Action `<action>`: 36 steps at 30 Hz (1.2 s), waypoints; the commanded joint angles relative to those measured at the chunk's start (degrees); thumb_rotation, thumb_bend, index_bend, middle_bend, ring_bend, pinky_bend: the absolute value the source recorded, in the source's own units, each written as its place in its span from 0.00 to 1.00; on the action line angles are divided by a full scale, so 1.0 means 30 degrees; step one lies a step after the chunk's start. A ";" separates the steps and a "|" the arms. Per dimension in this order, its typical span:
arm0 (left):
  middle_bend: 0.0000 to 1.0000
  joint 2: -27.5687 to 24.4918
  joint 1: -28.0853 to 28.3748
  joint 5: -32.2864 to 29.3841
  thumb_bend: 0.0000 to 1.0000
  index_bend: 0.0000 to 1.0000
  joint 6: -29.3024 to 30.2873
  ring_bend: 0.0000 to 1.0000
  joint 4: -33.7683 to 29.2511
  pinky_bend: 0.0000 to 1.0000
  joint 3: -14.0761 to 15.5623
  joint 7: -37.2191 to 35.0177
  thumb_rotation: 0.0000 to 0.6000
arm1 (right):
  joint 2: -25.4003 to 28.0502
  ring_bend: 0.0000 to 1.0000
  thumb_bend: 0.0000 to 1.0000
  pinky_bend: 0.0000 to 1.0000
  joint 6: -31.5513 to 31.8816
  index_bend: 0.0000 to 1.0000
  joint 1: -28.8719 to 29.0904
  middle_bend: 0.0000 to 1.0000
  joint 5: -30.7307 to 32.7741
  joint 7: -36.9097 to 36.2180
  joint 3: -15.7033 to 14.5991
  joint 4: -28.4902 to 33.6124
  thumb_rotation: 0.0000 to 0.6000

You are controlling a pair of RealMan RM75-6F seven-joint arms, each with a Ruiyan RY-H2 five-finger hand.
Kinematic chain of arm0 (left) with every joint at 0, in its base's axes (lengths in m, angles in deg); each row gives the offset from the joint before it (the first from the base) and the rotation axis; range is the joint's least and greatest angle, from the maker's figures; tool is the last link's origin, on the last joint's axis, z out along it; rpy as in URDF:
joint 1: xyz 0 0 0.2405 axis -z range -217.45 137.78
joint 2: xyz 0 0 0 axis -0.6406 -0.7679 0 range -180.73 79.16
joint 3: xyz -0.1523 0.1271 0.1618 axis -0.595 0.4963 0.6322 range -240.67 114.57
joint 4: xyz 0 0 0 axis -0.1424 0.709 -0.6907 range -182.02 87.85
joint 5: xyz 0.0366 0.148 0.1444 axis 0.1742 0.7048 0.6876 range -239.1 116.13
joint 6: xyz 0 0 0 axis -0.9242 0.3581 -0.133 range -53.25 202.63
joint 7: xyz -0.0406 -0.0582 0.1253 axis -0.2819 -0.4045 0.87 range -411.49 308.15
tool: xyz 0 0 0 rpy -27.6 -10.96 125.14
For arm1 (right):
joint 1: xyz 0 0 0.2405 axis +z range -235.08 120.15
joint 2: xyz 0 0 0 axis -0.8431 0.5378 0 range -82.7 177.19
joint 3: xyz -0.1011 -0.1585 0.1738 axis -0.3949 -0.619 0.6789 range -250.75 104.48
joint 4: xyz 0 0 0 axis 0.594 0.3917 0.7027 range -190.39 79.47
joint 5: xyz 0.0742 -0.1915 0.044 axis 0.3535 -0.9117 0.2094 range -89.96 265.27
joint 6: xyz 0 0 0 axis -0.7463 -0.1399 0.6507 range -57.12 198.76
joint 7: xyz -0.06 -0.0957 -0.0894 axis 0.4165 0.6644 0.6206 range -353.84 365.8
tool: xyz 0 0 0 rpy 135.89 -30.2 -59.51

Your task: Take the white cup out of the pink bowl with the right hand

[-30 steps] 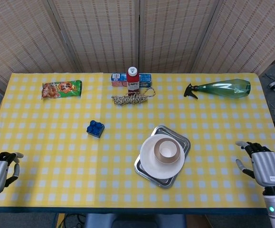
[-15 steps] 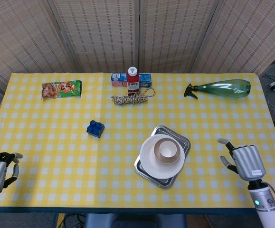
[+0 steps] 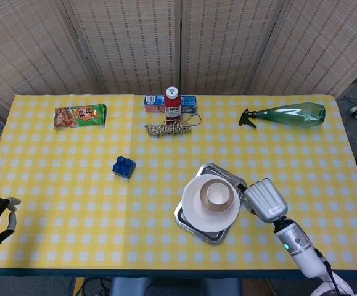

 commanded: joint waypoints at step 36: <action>0.47 -0.0417 -0.0298 -0.0639 0.58 0.47 0.0283 0.32 0.0003 0.39 -0.0467 -0.0571 1.00 | -0.2781 1.00 0.34 1.00 -0.2820 0.57 0.2828 1.00 0.4058 0.3535 -0.0414 -0.0746 1.00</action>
